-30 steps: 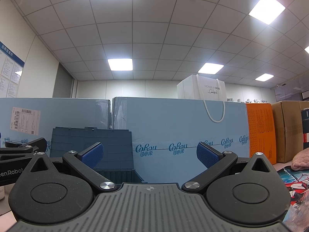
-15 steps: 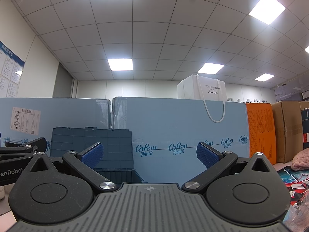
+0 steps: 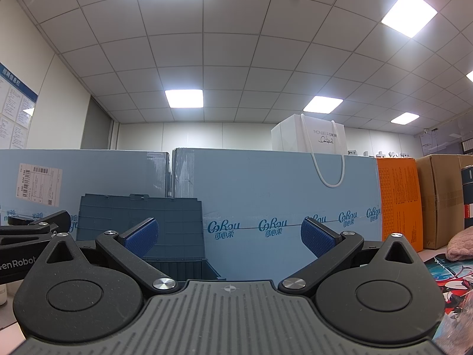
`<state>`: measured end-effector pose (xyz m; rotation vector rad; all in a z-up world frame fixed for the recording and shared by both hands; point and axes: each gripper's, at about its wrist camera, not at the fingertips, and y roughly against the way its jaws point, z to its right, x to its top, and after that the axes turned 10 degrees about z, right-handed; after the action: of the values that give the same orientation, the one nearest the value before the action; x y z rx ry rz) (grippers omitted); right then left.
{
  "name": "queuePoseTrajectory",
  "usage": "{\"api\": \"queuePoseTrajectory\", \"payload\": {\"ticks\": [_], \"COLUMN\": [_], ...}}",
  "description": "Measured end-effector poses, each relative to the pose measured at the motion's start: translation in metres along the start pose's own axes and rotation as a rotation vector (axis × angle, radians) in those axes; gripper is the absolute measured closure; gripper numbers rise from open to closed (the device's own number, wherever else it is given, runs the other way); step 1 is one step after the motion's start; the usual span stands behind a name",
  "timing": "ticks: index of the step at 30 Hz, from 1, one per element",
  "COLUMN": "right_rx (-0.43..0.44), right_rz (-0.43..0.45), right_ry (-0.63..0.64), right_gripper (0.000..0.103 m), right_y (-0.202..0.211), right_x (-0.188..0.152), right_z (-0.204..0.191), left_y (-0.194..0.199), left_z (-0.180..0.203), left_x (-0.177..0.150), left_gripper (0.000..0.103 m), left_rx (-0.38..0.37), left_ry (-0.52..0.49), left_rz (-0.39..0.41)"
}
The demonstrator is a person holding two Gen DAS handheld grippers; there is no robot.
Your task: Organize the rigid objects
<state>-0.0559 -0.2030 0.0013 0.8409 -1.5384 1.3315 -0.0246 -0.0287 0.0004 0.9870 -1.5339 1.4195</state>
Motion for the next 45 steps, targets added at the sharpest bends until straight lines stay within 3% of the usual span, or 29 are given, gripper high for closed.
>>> {"api": "queuePoseTrajectory", "payload": {"ticks": [16, 28, 45], "right_rx": [0.001, 0.009, 0.010], "right_rz": [-0.011, -0.018, -0.020], "right_ry": [0.000, 0.001, 0.001], "right_gripper": [0.000, 0.000, 0.000], "right_y": [-0.002, -0.002, -0.003], "right_x": [-0.001, -0.001, -0.001], "right_z": [0.001, 0.000, 0.000], "left_y": [-0.002, -0.013, -0.013], "left_z": [-0.002, -0.010, -0.010], "left_x": [-0.001, -0.006, -0.006], "left_gripper": [0.000, 0.000, 0.000], "left_rx": [0.015, 0.076, 0.082], "left_ry": [0.002, 0.021, 0.019], "left_rz": [-0.013, -0.104, -0.105]}}
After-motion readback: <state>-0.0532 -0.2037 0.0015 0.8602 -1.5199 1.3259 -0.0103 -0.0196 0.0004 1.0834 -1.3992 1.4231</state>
